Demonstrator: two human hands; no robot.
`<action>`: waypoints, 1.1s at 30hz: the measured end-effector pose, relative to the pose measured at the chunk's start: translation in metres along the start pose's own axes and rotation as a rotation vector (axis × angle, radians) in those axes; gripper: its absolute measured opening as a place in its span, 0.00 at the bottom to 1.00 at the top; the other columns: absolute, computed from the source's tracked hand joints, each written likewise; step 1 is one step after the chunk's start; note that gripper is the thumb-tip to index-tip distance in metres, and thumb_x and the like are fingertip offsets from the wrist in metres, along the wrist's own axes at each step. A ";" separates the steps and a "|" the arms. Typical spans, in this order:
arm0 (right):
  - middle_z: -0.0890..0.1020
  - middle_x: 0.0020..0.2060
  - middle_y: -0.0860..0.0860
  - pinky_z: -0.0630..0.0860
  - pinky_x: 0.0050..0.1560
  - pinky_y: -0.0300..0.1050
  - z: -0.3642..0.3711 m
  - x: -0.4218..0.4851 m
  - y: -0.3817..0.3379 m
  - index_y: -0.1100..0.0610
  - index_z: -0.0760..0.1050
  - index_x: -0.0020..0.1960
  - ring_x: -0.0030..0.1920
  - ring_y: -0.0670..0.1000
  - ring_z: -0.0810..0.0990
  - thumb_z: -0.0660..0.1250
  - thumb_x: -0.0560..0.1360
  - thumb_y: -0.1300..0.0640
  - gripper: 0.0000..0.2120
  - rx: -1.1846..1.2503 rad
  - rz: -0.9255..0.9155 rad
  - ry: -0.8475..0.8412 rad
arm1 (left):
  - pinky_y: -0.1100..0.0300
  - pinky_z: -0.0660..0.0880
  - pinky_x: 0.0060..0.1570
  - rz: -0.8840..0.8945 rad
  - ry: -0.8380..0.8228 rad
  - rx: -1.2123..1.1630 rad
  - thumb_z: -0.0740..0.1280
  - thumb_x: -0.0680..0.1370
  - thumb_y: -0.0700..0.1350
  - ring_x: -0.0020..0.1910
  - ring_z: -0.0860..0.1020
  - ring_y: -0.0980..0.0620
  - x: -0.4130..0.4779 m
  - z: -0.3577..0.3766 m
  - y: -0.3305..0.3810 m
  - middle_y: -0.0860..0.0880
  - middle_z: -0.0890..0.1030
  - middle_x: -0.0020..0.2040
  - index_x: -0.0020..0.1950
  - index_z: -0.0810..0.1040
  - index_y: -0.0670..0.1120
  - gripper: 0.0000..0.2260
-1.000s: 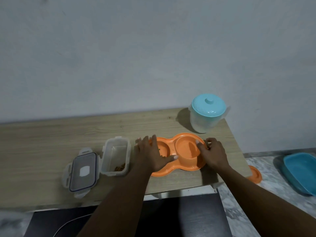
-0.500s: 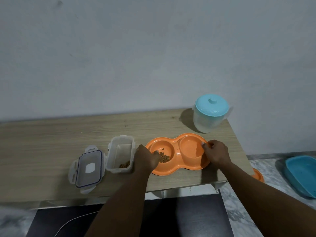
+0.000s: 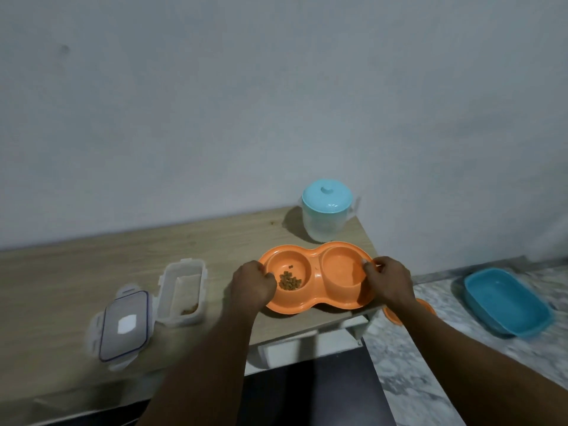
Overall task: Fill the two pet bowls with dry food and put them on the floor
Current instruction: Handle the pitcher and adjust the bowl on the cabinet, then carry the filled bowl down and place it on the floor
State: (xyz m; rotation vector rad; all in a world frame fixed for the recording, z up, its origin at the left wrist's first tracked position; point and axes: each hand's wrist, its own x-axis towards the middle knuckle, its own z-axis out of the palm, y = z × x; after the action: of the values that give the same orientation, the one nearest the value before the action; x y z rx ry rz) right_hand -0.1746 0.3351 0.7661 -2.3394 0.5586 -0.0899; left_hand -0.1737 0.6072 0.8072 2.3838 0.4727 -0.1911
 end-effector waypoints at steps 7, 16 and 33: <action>0.84 0.54 0.59 0.79 0.56 0.57 -0.090 -0.018 0.060 0.61 0.79 0.63 0.55 0.60 0.82 0.63 0.79 0.42 0.25 0.043 0.020 0.121 | 0.53 0.74 0.55 0.112 -0.057 -0.030 0.68 0.77 0.47 0.58 0.79 0.41 -0.057 0.037 0.074 0.43 0.81 0.59 0.62 0.80 0.44 0.15; 0.86 0.48 0.57 0.79 0.52 0.54 -0.232 -0.042 0.179 0.60 0.82 0.57 0.50 0.59 0.82 0.65 0.77 0.43 0.21 0.031 0.089 0.212 | 0.52 0.79 0.55 0.237 -0.173 -0.054 0.68 0.75 0.51 0.50 0.82 0.40 -0.163 0.123 0.164 0.41 0.82 0.56 0.65 0.78 0.46 0.20; 0.83 0.41 0.53 0.77 0.48 0.51 -0.288 0.042 0.351 0.59 0.81 0.52 0.45 0.55 0.80 0.66 0.78 0.48 0.15 0.038 0.247 0.206 | 0.54 0.72 0.61 0.295 -0.360 0.044 0.70 0.76 0.50 0.62 0.77 0.43 -0.157 0.322 0.258 0.43 0.81 0.62 0.64 0.78 0.42 0.20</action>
State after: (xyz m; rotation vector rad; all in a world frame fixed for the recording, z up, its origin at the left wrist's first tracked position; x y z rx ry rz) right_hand -0.3289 -0.0930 0.7413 -2.2186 0.9349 -0.2255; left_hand -0.2220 0.1707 0.7626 2.3583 -0.0513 -0.4872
